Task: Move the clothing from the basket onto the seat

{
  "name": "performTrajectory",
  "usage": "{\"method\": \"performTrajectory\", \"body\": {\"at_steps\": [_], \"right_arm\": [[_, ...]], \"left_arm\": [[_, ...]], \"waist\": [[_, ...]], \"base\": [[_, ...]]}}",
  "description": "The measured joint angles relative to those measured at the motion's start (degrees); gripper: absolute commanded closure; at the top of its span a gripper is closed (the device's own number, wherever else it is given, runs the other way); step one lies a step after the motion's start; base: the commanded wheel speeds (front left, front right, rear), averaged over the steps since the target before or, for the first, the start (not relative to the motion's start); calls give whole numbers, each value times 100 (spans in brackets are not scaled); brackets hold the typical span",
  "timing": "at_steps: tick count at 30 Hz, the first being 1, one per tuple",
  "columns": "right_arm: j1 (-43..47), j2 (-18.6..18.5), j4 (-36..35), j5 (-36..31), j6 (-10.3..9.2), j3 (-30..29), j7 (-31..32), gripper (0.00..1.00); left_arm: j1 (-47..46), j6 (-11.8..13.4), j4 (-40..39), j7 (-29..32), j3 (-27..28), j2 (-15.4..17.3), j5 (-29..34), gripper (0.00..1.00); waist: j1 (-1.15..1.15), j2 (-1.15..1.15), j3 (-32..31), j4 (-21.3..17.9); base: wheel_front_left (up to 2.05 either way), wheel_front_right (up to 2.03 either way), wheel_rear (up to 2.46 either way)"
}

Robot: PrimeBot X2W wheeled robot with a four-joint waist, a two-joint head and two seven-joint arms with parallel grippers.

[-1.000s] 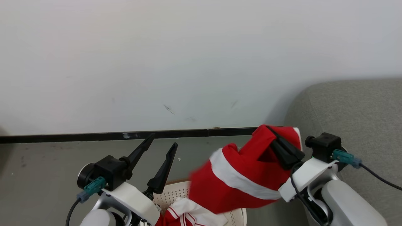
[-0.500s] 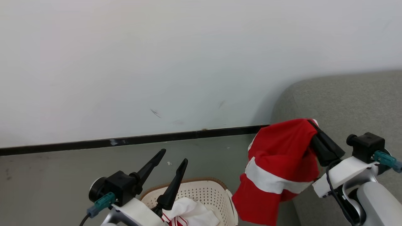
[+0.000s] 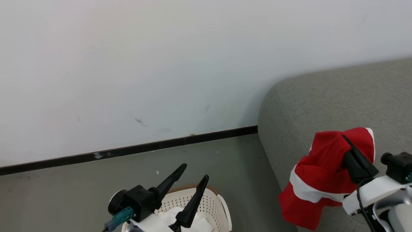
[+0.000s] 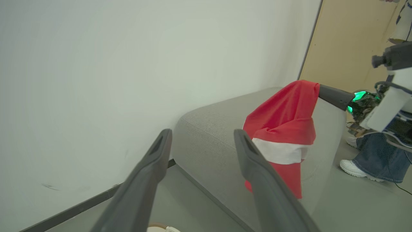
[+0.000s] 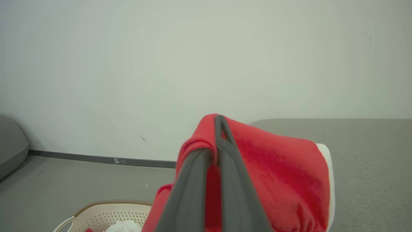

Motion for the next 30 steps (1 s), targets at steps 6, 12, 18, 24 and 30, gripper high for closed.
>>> {"method": "performTrajectory", "body": {"at_steps": [6,12,18,24,30], "right_arm": [[303,-15,-87,-120,-1,-279,0,100],[553,-29,-252,-254,0,-456,0,100],[610,-14,-464,-303,0,-442,34,100],[551,-16,-543,-302,0,-355,132,100],[-242,-192,-530,-176,0,-287,416,100]], "left_arm": [[24,-2,33,-56,-160,-45,-103,0],[82,-51,76,-129,-334,-96,-136,0],[83,-52,86,-198,-399,-122,-135,0],[93,-52,64,-280,-390,-119,-133,0],[107,-42,-51,-304,-302,-13,-79,0]], "waist": [[0,0,-4,-218],[0,0,3,-490],[0,0,28,-755],[0,0,85,-972],[0,0,223,-1095]], "base": [[0,0,0],[0,0,0],[0,0,0],[0,0,0],[0,0,0]]}}
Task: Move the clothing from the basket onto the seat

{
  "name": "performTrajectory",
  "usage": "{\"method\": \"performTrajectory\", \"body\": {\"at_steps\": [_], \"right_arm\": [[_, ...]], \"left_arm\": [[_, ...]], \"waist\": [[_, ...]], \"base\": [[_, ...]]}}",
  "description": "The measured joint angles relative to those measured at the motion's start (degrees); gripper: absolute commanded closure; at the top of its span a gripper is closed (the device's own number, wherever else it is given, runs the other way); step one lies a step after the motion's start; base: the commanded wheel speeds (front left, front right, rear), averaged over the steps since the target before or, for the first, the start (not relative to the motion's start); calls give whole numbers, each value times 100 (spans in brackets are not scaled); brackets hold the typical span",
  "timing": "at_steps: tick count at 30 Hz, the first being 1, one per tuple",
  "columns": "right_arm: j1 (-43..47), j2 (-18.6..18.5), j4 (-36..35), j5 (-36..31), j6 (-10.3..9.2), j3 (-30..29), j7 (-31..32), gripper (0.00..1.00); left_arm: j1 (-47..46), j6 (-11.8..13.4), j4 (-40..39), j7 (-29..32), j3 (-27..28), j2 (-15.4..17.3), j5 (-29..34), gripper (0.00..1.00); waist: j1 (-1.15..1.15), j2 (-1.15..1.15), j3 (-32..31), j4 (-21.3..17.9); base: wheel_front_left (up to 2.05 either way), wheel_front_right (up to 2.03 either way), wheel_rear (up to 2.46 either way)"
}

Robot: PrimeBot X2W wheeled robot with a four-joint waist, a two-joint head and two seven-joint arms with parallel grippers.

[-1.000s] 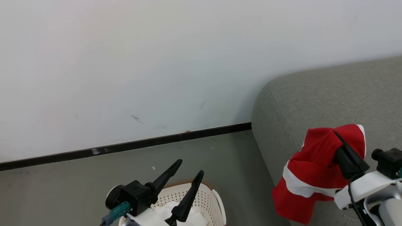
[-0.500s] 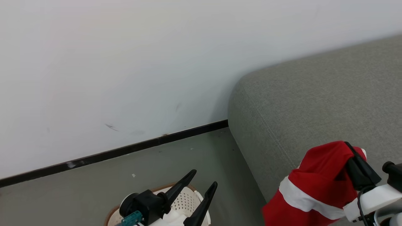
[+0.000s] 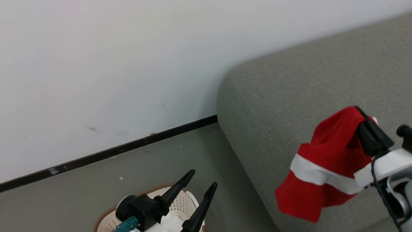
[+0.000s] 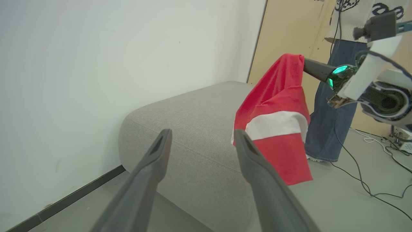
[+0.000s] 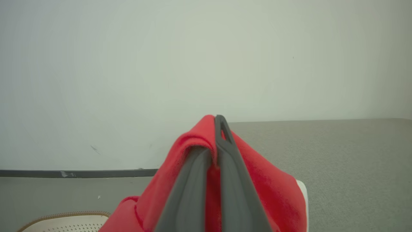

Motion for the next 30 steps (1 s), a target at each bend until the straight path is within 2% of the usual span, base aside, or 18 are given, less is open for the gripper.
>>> {"method": "performTrajectory", "body": {"at_steps": [11,17,30], "right_arm": [[-1666,-426,517,235,0,-187,527,100],[-2371,-658,954,359,0,-552,747,100],[-2966,-1145,1904,398,0,-1239,791,100]], "left_arm": [[-7,151,-361,-4,140,65,171,0],[-64,162,-591,27,140,152,265,0],[-410,178,-1014,249,85,253,508,0]], "waist": [[0,0,391,28],[0,0,648,121],[0,0,1321,363]], "base": [[0,0,0],[0,0,0],[0,0,0]]}}
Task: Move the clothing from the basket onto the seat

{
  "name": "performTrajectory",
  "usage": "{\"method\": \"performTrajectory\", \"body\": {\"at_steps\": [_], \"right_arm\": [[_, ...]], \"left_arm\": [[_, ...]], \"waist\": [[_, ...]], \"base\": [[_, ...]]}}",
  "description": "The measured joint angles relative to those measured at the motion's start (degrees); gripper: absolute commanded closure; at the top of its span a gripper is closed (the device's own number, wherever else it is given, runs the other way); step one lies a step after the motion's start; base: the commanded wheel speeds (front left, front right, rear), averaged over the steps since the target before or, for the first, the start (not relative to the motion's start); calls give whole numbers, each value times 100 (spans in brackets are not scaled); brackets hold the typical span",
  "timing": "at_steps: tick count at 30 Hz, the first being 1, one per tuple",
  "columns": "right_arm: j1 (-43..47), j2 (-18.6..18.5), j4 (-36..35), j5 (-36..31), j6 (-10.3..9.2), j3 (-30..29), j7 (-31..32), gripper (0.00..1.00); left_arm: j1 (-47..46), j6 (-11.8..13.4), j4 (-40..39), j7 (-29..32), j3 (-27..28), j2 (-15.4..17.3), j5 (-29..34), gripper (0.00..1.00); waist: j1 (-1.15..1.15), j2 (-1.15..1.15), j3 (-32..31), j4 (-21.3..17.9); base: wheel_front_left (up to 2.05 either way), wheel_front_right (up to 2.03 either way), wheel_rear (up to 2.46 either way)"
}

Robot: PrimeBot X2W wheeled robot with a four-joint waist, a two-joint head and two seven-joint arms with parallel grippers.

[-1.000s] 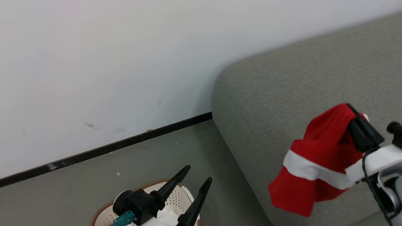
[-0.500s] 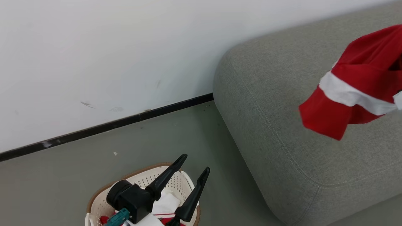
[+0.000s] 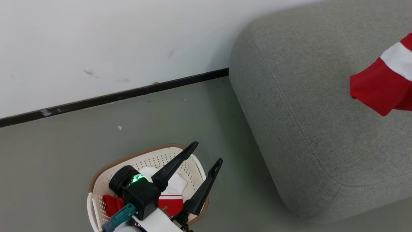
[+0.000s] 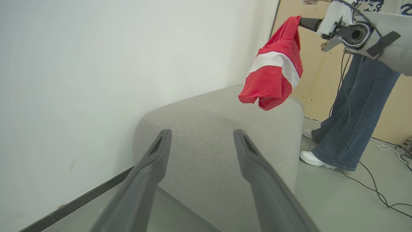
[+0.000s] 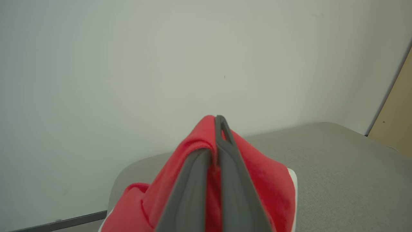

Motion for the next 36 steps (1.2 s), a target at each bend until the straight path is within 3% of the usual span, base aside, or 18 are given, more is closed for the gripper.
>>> {"method": "performTrajectory", "body": {"at_steps": [9,22,36], "right_arm": [[-254,-113,573,-77,0,-572,-432,100],[-372,111,1251,-272,0,-771,-921,100],[-93,757,1666,-215,0,-751,-1126,100]], "left_arm": [[-361,-12,-250,219,-120,101,158,0],[-868,-80,-489,435,-369,103,326,0],[-1210,-129,-482,432,-368,121,355,0]], "waist": [[0,0,505,172],[0,0,1166,369],[0,0,1678,428]], "base": [[0,0,0],[0,0,0],[0,0,0]]}}
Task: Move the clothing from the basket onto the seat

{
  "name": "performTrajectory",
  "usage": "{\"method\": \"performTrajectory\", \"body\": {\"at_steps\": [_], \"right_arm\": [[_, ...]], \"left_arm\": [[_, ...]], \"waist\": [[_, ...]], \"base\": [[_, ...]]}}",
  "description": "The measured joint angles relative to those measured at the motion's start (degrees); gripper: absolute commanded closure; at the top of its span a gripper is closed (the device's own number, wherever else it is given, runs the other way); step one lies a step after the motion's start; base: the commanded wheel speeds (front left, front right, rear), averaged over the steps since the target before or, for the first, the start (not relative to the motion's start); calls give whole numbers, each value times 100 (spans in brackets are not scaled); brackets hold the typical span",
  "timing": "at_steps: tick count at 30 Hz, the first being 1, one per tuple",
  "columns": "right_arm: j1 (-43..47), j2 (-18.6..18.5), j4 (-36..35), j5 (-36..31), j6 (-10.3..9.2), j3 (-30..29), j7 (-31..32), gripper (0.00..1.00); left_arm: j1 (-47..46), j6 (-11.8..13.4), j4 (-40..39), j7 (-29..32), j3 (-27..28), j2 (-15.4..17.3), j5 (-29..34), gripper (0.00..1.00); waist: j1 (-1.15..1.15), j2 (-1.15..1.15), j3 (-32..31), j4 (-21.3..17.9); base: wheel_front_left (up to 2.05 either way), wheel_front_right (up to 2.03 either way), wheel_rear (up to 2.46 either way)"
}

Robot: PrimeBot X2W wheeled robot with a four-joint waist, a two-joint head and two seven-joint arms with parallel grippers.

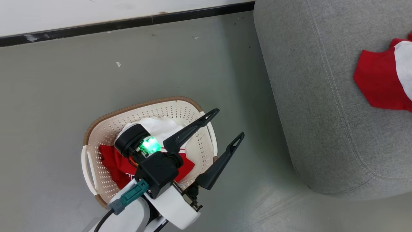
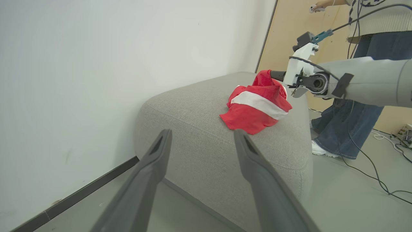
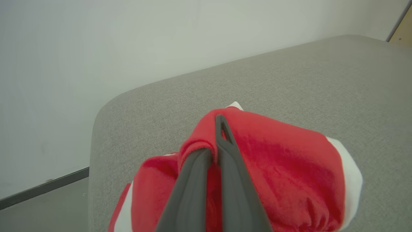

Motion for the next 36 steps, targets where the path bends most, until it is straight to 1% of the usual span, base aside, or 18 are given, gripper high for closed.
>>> {"method": "performTrajectory", "body": {"at_steps": [1,2,3,4,11,17,21,30,34,36], "right_arm": [[10,63,38,3,0,-18,-8,81],[17,114,66,5,0,-24,-11,55],[39,134,79,9,0,-36,-33,20],[73,135,77,10,0,-56,-41,0],[253,182,-67,10,0,-147,-43,0],[527,264,-632,2,0,-174,-66,0],[884,404,-934,-8,0,-140,-66,0],[1443,538,-1561,-157,0,154,-66,0],[1571,613,-1749,-270,0,480,-66,0],[1641,672,-1833,-308,0,626,-66,0]], "left_arm": [[-22,-1,47,-34,5,8,0,0],[-33,-1,88,-53,11,26,0,0],[-35,-1,111,-55,14,36,-1,0],[-35,-1,133,-57,13,41,-1,0],[-35,-3,319,-159,20,53,-9,0],[-34,-7,475,-264,51,59,-30,0],[-21,-7,583,-402,129,83,-67,0],[193,-1,826,-662,299,144,-220,0],[215,10,947,-757,419,164,-229,0],[240,62,1013,-769,524,176,-274,0]], "waist": [[0,0,17,-10],[0,0,23,-18],[0,0,23,-24],[0,0,20,-29],[0,0,-34,-81],[0,0,-131,-147],[0,0,-221,-196],[0,0,-484,-326],[0,0,-629,-370],[0,0,-710,-382]], "base": [[0,0,0],[0,0,0],[0,0,0],[0,0,0],[0,0,0],[0,0,0],[0,0,0],[0,0,0],[0,0,0],[0,0,0]]}}
